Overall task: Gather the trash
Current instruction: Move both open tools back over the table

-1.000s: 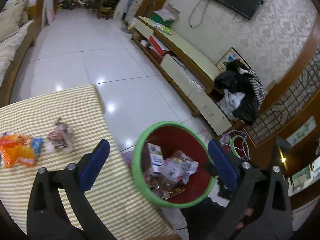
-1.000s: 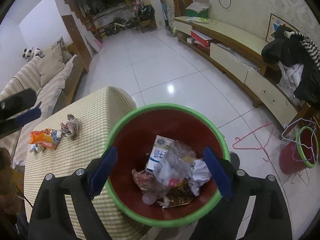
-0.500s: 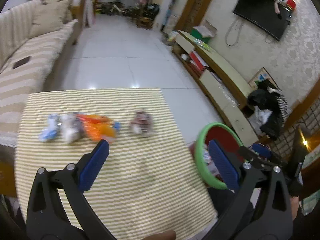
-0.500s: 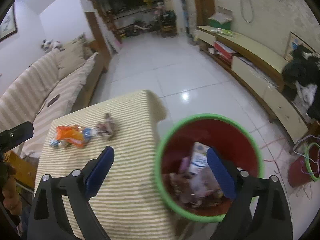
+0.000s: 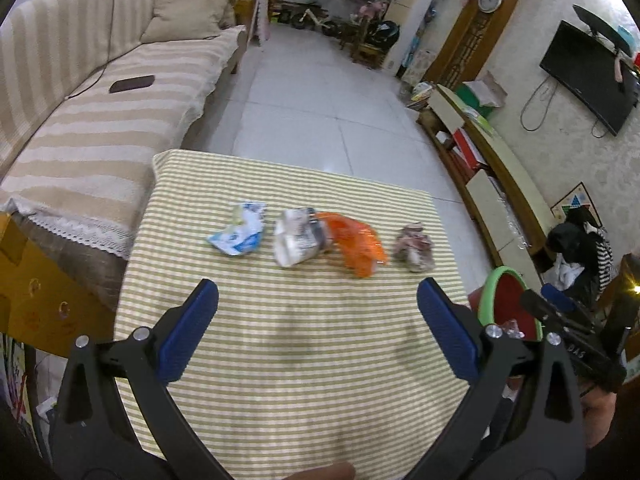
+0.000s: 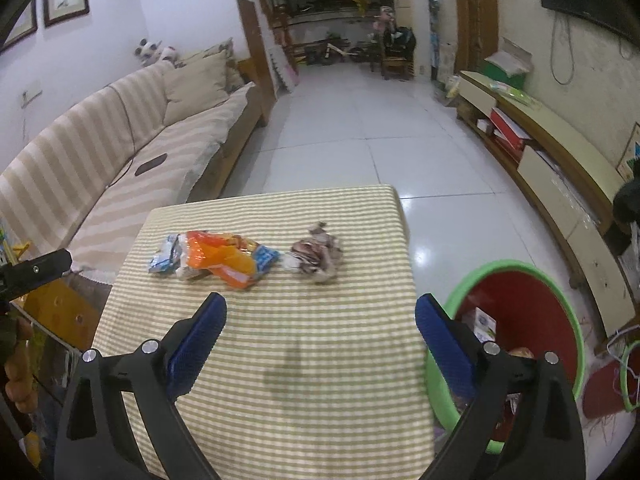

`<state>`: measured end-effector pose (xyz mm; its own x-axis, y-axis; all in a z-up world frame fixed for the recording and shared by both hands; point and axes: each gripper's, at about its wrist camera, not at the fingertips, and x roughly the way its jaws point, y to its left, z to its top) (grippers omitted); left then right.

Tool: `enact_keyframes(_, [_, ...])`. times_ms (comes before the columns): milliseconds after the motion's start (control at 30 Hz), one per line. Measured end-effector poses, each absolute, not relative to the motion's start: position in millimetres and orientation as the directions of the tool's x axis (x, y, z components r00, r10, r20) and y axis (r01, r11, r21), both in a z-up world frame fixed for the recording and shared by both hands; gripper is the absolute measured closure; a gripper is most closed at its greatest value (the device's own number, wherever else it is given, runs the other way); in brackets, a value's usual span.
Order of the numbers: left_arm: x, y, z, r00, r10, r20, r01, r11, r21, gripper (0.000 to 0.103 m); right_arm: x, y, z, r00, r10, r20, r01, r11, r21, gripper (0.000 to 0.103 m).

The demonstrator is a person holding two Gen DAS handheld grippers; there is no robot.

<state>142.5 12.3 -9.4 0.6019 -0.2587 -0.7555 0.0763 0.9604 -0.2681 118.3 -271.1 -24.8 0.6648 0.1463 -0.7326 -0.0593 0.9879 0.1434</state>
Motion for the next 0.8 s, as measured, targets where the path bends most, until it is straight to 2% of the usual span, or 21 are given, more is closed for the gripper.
enact_keyframes(467, [203, 44, -61, 0.531, -0.213, -0.820, 0.046, 0.974, -0.223, 0.005, 173, -254, -55, 0.622, 0.123, -0.774, -0.066, 0.992, 0.105, 0.011])
enact_keyframes(800, [255, 48, -99, 0.478, -0.174, -0.861, 0.044, 0.984, -0.174, 0.006, 234, -251, -97, 0.564, 0.122, -0.817, -0.048, 0.992, 0.115, 0.011])
